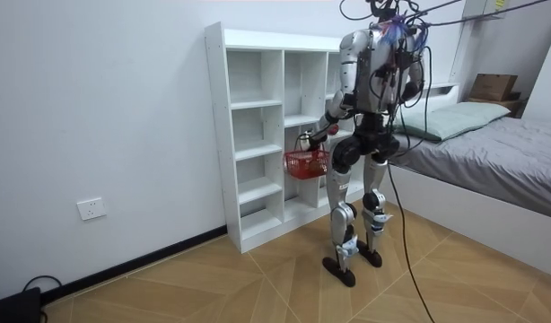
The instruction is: Collect fruits from the closet
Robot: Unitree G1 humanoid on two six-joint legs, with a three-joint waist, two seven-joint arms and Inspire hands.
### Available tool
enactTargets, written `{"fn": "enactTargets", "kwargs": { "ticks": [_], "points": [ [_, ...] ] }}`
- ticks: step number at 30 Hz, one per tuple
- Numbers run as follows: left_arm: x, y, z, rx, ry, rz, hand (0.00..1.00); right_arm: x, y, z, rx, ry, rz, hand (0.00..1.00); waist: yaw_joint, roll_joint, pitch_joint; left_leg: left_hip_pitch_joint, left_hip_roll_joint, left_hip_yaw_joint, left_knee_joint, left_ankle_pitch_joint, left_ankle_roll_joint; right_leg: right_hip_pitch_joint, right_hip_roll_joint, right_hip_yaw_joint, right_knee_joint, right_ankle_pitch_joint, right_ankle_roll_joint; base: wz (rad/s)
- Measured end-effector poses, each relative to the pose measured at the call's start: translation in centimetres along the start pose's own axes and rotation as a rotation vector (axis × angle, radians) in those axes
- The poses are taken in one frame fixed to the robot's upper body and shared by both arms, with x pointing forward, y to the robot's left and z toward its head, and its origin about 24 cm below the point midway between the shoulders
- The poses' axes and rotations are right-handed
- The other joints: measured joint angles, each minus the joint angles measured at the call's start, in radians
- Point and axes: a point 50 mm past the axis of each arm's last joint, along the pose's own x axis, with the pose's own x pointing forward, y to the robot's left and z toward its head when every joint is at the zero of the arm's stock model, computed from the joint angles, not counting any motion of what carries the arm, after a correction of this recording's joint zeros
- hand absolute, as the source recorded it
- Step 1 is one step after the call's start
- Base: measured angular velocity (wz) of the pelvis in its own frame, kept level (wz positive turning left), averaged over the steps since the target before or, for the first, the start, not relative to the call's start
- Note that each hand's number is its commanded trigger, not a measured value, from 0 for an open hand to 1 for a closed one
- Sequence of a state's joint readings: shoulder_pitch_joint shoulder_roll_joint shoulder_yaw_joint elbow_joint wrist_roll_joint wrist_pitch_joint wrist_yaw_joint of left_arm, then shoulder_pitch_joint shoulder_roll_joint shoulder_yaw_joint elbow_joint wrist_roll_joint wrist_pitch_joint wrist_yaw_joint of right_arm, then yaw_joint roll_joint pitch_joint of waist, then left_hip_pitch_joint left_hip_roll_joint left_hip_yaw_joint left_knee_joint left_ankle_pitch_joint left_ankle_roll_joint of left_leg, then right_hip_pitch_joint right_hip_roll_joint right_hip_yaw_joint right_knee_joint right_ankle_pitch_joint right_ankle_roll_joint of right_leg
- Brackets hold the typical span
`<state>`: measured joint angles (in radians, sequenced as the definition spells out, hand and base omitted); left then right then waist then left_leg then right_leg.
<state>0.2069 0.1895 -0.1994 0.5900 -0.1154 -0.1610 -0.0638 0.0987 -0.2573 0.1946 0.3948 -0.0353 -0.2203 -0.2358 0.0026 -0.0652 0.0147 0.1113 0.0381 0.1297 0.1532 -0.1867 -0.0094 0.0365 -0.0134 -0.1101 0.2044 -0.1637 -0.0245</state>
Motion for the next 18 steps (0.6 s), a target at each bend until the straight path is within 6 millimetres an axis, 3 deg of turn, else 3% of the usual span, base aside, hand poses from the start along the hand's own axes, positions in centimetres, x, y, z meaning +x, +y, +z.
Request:
{"fn": "enactTargets", "kwargs": {
  "ticks": [7, 12, 18],
  "points": [
    [-1.0, 0.7, -1.3, 0.007, 0.044, -0.002, 1.00, 0.2, -1.3, -0.3, 0.005, 0.013, -0.018, 0.00, 0.014, 0.002, -0.0030, -0.027, 0.000, -0.027, 0.017, 0.000, -0.001, 0.000, -0.006, -0.038, 0.003, -0.005, -0.003, 0.15],
    [-1.1, 1.4, -1.0, -0.001, 0.029, 0.010, 1.00, 0.8, -2.5, -1.2, 0.010, 0.061, -0.019, 0.00, 0.036, -0.001, -0.0013, -0.036, -0.003, -0.042, 0.040, -0.002, -0.002, -0.008, -0.022, -0.061, 0.037, -0.029, -0.002, 0.12],
    [-1.0, 2.3, 0.1, 0.011, -0.015, 0.016, 1.00, 1.9, -3.1, -0.9, -0.002, 0.063, -0.039, 0.00, 0.058, -0.011, 0.0001, -0.117, 0.001, -0.071, 0.139, -0.037, -0.013, -0.076, -0.029, -0.090, 0.126, -0.067, -0.018, 0.11]
  ]
}}
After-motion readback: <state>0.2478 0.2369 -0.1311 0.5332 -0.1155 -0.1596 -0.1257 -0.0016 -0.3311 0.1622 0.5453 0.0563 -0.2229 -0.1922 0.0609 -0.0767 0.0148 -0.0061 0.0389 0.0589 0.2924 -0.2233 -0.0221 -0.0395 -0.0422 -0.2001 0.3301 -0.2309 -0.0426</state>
